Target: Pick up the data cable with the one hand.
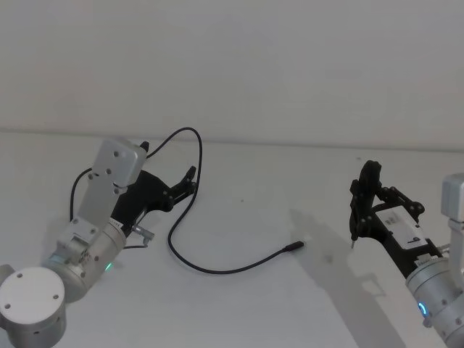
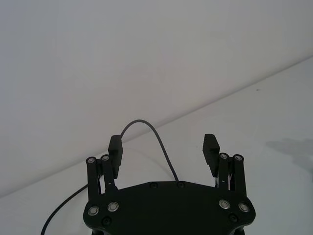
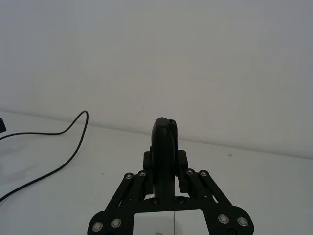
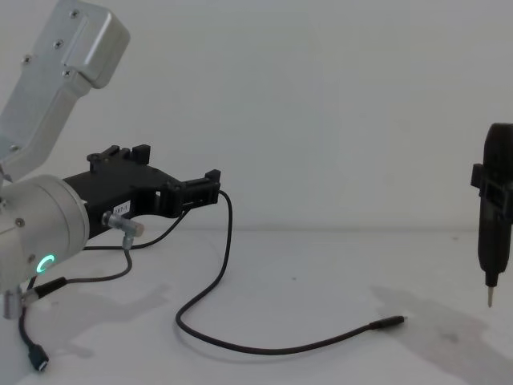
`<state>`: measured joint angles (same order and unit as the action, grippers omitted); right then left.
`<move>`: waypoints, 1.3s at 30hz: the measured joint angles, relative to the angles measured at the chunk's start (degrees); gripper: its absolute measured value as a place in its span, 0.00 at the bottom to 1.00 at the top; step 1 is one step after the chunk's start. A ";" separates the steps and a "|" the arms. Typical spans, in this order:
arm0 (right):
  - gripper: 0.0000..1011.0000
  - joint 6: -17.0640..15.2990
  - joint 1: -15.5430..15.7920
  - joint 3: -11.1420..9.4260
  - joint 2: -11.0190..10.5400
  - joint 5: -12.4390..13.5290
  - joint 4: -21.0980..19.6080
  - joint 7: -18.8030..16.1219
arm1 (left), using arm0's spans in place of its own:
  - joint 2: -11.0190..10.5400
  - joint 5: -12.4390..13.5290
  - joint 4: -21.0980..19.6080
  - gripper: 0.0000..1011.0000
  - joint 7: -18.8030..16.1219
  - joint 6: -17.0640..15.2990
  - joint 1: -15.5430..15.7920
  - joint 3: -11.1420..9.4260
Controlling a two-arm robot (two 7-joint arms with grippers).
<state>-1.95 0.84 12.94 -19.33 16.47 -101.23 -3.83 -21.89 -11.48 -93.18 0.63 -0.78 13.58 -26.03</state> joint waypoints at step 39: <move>0.27 0.00 0.00 0.00 0.00 0.00 0.00 0.00 | -0.01 0.00 0.01 0.99 0.00 -0.01 0.01 0.00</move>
<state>-1.95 0.84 12.94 -19.33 16.46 -101.23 -3.83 -21.90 -11.48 -93.17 0.63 -0.80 13.59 -26.03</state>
